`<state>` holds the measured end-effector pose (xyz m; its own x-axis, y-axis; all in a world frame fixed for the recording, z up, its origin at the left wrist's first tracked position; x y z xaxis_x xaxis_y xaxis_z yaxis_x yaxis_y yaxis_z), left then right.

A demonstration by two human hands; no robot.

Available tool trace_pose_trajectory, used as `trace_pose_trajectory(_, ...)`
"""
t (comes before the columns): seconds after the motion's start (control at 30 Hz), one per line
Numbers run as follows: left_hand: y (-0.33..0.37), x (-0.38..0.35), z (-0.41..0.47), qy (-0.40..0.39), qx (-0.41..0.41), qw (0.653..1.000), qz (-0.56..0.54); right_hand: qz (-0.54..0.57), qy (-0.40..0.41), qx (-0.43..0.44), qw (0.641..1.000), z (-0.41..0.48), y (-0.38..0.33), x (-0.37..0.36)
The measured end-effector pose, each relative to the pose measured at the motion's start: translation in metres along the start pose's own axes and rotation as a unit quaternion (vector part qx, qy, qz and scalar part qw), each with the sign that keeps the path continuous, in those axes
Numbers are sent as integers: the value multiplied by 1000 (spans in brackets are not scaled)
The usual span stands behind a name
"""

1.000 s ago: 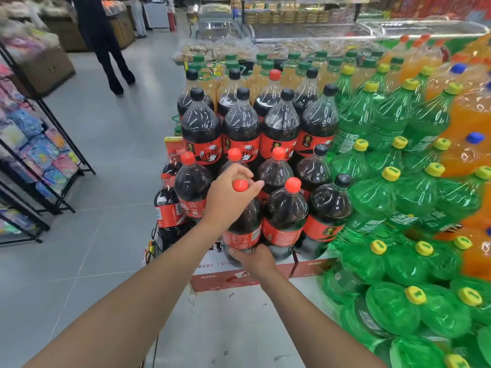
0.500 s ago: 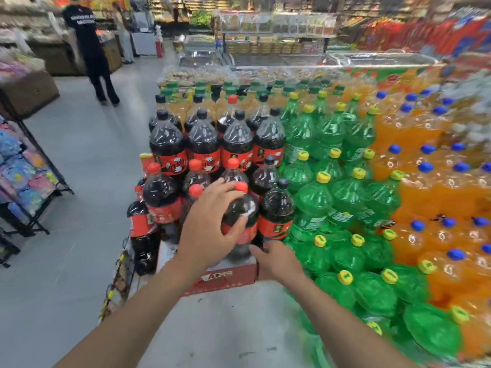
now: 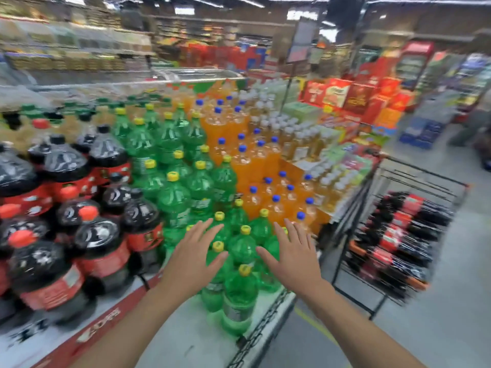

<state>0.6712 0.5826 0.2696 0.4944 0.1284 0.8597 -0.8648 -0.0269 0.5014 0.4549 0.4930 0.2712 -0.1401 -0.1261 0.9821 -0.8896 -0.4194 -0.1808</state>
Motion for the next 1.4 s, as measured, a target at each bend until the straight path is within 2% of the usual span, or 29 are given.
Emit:
trace_pose_trajectory(0.13, 78, -47, 19, -63, -61, 996, 2, 40, 19, -78, 996, -47, 84, 12)
trace_pose_trajectory(0.3, 193, -116, 41, -105, -147, 984, -4, 63, 14, -154, 986, -110, 194, 14)
trace_pose_trajectory(0.47, 299, -202, 72, -153, -188, 970, -15, 91, 12, -217, 972, -163, 312, 13)
trace_pose_trajectory(0.63, 392, -281, 82, -192, -206, 959, -4, 101, 12, -244, 964, -200, 407, 11)
trace_pose_trajectory(0.8, 435, -342, 90, -227, -194, 954, -10, 121, -1, -255, 959, -220, 475, 2)
trace_pose_trajectory(1.03, 467, -389, 130, -243, -191, 951, -9, 137, -12, -265, 954, -206, 547, -5)
trace_pose_trajectory(1.4, 500, -452, 290, -247, -163, 954, -39, 127, -25, -258, 957, -85, 666, 15)
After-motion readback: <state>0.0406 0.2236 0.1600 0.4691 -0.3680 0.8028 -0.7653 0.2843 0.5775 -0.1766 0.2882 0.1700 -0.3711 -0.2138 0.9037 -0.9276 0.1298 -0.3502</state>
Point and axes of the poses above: each hand's wrist, its own z-axis towards the middle knuckle, its own x-axis out of the back of the hand, y = z × x, the point moved 9 cm from there along z, towards the middle knuckle, and after that the axes turned 10 degrees about -y, right-handed, at the moved point
